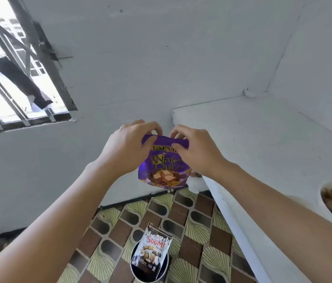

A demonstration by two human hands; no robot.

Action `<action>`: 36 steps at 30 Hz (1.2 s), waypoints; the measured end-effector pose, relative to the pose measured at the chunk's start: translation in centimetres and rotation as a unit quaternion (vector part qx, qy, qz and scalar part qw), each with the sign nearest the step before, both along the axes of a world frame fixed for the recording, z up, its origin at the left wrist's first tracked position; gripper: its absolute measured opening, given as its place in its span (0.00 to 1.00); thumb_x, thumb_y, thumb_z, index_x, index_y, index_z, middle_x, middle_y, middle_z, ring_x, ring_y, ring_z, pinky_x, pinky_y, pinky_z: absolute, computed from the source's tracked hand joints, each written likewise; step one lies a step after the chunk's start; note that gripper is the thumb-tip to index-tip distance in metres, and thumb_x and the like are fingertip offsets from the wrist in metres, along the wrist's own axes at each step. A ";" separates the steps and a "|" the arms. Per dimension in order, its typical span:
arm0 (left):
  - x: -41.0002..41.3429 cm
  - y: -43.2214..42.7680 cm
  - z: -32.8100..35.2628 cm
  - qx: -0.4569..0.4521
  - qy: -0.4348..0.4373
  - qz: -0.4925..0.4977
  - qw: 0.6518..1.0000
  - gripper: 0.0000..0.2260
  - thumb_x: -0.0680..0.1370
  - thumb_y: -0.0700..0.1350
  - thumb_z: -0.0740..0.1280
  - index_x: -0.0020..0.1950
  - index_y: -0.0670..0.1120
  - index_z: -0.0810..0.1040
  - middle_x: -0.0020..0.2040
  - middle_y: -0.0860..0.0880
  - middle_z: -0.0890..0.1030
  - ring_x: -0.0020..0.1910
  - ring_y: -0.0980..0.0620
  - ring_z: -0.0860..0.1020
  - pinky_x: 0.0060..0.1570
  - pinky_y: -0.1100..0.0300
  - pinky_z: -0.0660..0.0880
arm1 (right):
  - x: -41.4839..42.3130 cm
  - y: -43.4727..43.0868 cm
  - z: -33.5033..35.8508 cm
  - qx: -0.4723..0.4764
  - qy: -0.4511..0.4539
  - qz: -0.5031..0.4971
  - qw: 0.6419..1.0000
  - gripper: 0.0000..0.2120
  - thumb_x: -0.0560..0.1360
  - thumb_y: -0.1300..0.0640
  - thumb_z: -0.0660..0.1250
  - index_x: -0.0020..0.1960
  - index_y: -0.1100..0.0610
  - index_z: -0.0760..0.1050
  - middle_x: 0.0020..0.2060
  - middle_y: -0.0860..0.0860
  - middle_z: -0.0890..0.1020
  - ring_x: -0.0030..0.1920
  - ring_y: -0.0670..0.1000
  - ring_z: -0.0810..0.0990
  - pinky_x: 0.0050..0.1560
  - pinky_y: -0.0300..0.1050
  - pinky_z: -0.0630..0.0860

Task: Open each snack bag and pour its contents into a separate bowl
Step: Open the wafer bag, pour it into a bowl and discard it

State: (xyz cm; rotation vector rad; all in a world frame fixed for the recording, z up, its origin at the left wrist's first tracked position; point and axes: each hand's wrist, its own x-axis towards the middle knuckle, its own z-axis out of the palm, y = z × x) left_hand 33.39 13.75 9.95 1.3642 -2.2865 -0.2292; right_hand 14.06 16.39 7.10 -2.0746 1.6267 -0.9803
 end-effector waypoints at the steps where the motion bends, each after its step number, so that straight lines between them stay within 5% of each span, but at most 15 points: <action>1: 1.2 0.3 -0.9 0.010 -0.008 0.013 1.000 0.07 0.81 0.46 0.64 0.54 0.58 0.78 0.49 0.55 0.80 0.47 0.49 0.77 0.47 0.49 0.78 | 1.1 0.0 -0.9 0.008 0.008 0.013 1.000 0.04 0.78 0.56 0.68 0.53 0.51 0.76 0.47 0.48 0.84 0.47 0.50 0.83 0.42 0.50 0.84; 12: 10.3 0.3 -16.7 0.123 -0.016 0.073 0.990 0.07 0.80 0.45 0.65 0.53 0.57 0.79 0.48 0.56 0.81 0.48 0.52 0.78 0.46 0.54 0.77 | 10.3 -2.1 -15.2 0.103 0.084 0.055 0.990 0.04 0.77 0.56 0.68 0.51 0.51 0.75 0.47 0.50 0.84 0.46 0.50 0.83 0.41 0.48 0.83; 20: 13.7 0.2 -34.8 0.189 -0.015 0.087 0.978 0.07 0.80 0.45 0.68 0.55 0.56 0.79 0.51 0.54 0.82 0.48 0.51 0.79 0.47 0.49 0.80 | 14.0 -2.6 -33.1 0.172 0.122 0.078 0.974 0.03 0.78 0.56 0.67 0.51 0.51 0.75 0.47 0.50 0.83 0.47 0.52 0.81 0.39 0.44 0.76; 36: 13.1 1.9 -68.4 0.274 -0.116 0.061 0.953 0.07 0.79 0.44 0.66 0.53 0.56 0.78 0.49 0.54 0.80 0.49 0.49 0.78 0.42 0.52 0.79 | 14.1 0.1 -67.0 0.284 0.108 0.096 0.948 0.05 0.79 0.58 0.66 0.48 0.49 0.73 0.45 0.46 0.80 0.47 0.50 0.79 0.47 0.50 0.80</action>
